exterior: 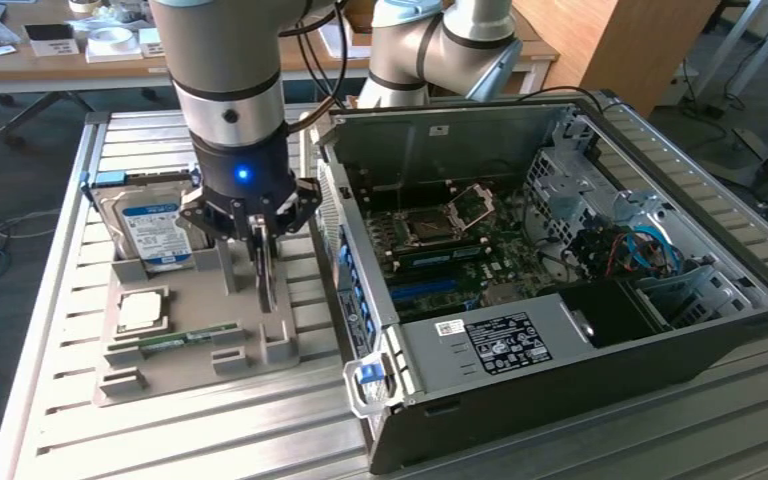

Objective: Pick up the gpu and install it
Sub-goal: 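Pick up the gpu and move the gpu toward the slot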

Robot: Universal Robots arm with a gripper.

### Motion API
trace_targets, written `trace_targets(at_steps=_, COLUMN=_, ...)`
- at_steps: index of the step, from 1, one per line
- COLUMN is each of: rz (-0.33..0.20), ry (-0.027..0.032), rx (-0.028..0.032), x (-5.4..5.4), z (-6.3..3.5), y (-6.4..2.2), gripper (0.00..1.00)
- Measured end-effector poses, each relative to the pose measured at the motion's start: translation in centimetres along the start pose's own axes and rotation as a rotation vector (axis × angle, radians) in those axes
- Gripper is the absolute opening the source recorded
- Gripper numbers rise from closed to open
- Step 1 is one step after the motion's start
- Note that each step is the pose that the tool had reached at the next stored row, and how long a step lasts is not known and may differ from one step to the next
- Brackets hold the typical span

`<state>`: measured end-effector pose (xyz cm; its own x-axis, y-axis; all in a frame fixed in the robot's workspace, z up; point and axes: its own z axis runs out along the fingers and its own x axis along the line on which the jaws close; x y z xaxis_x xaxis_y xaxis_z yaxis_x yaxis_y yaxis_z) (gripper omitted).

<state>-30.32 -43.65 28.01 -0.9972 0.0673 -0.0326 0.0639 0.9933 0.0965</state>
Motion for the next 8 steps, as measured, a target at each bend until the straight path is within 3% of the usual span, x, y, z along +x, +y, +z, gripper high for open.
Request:
trace_targets(at_steps=3, rz=0.000, ry=-0.0006, rx=-0.0075, x=0.0, z=-0.52, y=0.06, gripper=0.27)
trace_targets(at_steps=8, rz=0.000, ry=-0.0019, rx=-0.0121, x=-0.1, z=-2.07, y=0.21, gripper=0.27)
